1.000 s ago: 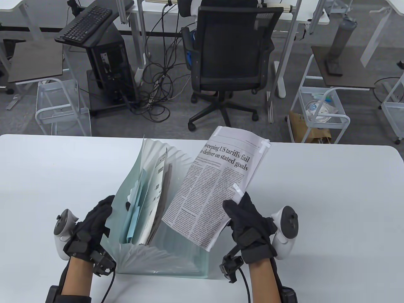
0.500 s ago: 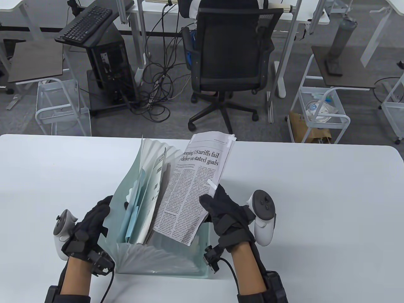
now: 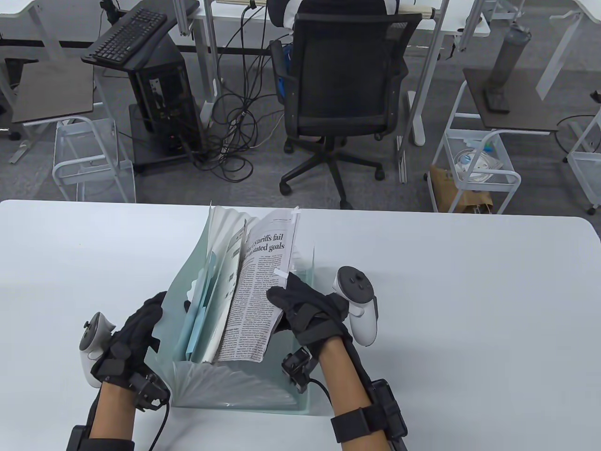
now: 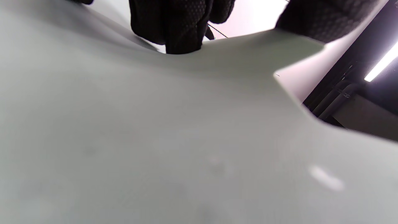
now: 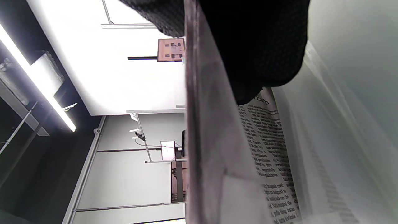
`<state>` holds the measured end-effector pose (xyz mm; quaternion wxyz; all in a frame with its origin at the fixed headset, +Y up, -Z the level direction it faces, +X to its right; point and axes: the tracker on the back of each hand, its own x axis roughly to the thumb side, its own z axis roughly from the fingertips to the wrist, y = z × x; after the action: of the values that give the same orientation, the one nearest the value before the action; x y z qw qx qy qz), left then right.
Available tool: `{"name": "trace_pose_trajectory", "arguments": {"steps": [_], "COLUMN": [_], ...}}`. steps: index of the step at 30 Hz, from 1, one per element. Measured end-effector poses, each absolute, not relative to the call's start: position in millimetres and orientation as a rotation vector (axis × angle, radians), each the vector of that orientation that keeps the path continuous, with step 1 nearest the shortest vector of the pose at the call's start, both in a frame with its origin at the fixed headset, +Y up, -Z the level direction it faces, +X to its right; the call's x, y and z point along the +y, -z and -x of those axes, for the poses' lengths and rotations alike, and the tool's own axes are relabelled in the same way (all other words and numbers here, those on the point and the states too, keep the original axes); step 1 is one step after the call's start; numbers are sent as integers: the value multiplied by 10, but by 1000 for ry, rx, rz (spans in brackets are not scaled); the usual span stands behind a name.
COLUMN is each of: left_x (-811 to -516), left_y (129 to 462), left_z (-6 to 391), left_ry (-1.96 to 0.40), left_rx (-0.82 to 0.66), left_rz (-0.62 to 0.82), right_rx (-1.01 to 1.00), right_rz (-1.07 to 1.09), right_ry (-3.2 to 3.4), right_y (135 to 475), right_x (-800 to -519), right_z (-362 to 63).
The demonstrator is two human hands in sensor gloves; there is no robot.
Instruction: Sort materials into accordion folder compartments
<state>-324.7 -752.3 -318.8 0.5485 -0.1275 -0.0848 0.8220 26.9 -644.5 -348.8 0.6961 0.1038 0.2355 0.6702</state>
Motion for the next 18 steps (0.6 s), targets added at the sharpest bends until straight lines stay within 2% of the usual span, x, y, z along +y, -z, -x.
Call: {"name": "trace_pose_trajectory", "arguments": {"steps": [18], "left_x": [-7531], "left_y": [3189], "left_z": [3221], "left_ry": [-1932], "left_rx": [-208], "left_rz": [309], "right_rx": [611], "right_rz": [-179], "right_ry": [-1824], "right_y": [3603], "right_x": [-6413], "right_z": [186]}}
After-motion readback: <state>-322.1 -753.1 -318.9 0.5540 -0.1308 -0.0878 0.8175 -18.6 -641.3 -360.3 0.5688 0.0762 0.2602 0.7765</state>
